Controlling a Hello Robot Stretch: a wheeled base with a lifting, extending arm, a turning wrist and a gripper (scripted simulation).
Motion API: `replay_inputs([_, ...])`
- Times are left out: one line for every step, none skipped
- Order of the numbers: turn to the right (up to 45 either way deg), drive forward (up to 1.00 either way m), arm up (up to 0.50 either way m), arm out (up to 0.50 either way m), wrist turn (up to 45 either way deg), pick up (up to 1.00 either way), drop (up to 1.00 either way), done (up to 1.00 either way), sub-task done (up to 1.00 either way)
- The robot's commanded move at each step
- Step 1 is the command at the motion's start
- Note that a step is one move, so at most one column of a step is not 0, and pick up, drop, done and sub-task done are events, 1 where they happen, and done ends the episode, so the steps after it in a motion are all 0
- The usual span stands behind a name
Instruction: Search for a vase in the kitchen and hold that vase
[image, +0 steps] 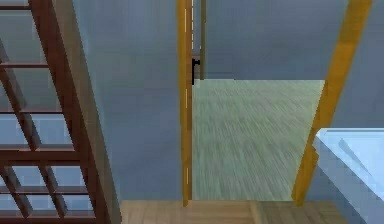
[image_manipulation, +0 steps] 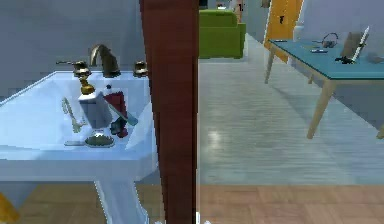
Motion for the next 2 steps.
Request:
replay_inputs([24.0, 0.00, 0.00, 0.00, 0.0, 0.00, 0.00, 0.00, 0.00])
replay_inputs([0.0, 0.10, 0.00, 0.00, 0.0, 0.00, 0.00, 0.00, 0.00])
